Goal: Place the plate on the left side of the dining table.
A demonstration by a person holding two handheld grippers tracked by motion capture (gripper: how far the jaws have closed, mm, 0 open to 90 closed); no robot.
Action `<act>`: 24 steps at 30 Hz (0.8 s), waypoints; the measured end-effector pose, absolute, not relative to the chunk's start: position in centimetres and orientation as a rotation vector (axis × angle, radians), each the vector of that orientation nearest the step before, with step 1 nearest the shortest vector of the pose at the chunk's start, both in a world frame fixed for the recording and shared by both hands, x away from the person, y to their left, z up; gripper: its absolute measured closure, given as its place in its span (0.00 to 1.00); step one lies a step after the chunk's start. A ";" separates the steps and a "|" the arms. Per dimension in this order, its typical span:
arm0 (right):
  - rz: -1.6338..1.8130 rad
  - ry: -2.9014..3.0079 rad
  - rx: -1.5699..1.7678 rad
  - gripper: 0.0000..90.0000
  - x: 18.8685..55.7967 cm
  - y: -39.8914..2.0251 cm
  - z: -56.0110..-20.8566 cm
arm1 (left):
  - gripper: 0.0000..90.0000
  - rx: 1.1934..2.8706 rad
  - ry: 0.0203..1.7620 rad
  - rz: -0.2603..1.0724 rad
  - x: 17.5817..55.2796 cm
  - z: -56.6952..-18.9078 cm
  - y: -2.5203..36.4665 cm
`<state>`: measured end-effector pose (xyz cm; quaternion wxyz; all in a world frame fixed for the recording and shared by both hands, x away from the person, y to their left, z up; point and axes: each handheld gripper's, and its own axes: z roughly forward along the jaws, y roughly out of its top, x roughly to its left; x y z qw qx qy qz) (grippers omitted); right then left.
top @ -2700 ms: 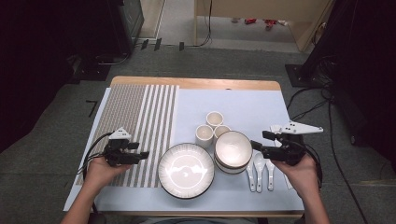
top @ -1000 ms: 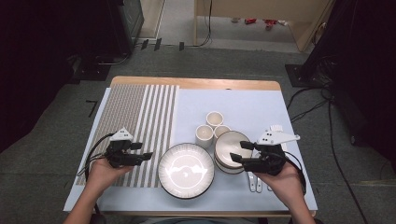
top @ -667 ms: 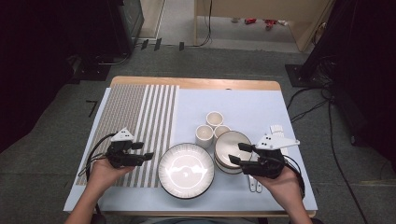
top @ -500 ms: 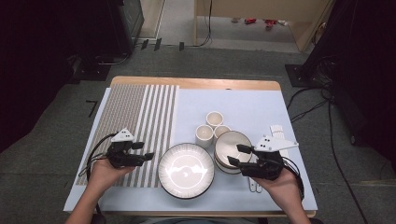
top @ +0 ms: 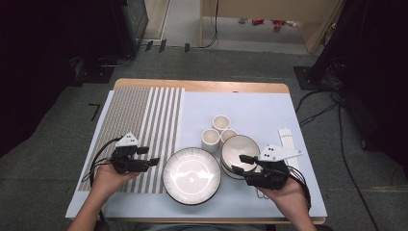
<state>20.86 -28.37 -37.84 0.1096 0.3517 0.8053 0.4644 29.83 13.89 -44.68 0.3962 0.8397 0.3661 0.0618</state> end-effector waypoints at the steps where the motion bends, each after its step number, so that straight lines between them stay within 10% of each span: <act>1: 1.364 2.370 1.034 0.61 20.8 -28.3 -37.9 | 0.38 2.128 0.929 0.156 29.8 -44.7 13.9; 24: 1.363 2.421 1.005 0.68 20.1 -27.7 -39.1 | 0.38 2.135 0.924 0.164 29.8 -44.7 13.7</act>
